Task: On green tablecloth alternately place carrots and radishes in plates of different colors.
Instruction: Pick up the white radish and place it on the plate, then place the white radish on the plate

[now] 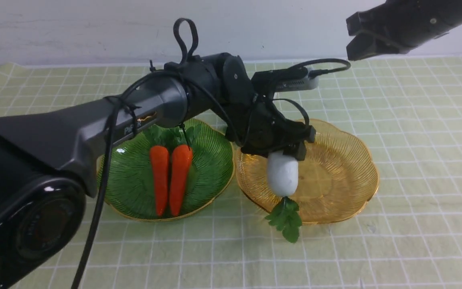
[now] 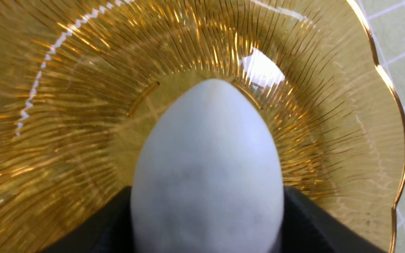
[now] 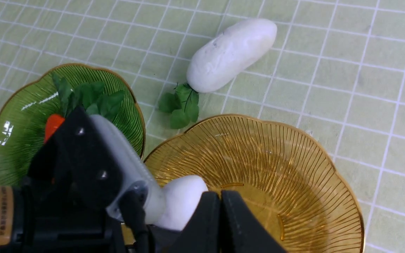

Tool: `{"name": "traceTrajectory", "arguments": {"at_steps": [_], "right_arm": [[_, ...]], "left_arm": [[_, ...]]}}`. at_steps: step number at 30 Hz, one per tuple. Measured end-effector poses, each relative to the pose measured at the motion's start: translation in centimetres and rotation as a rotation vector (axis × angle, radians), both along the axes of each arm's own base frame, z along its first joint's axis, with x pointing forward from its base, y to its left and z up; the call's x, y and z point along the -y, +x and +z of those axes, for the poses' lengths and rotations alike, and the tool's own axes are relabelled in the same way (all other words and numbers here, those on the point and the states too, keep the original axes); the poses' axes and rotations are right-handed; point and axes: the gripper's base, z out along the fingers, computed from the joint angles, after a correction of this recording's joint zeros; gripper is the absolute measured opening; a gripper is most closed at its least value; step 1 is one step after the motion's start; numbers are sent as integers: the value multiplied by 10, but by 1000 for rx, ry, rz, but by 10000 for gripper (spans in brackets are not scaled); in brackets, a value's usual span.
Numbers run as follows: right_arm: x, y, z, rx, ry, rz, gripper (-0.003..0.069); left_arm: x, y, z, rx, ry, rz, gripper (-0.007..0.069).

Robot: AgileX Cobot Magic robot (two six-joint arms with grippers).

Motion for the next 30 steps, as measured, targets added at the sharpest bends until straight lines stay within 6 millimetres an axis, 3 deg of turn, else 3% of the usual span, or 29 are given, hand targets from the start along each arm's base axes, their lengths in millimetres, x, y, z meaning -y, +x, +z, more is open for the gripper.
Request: {"name": "traceTrajectory", "arguments": {"at_steps": [3,7,9,12,13,14,16,18,23,27,28,29,30], "right_arm": [[1,5,-4,-25,41,-63,-14],[2,20,-14,-52,75,-110,-14],[-1,35,-22,-59,100,-120,-14],[-11,64,-41,-80,148,-141,-8],[-15,71,-42,-70,160,-143,-3],[-15,73,-46,-79,161,-146,-3],[-28,93,-58,-71,181,-148,18],[-41,111,-80,-85,193,-141,55],[-60,144,-122,-104,278,-134,233],[-68,168,-163,-128,363,-167,482],[-68,168,-161,-123,367,-166,492],[-70,173,-178,-147,390,-187,580],[-70,175,-181,-151,397,-193,605]], "left_arm": [[-10,4,13,-1,57,-28,590],[-34,9,34,-14,144,-40,558],[-58,10,51,-25,230,-30,431],[-96,9,77,-11,337,22,109],[-106,9,84,-3,350,51,61],[-109,9,85,-2,353,55,53],[-132,2,95,-8,369,103,8],[-149,-8,97,-32,379,129,-3],[-174,-38,103,-62,418,158,-8],[-190,-66,109,-51,500,163,-8],[-191,-68,108,-54,505,162,-8],[-196,-76,112,-41,529,171,-8],[-198,-79,116,-29,539,179,-8]]}}
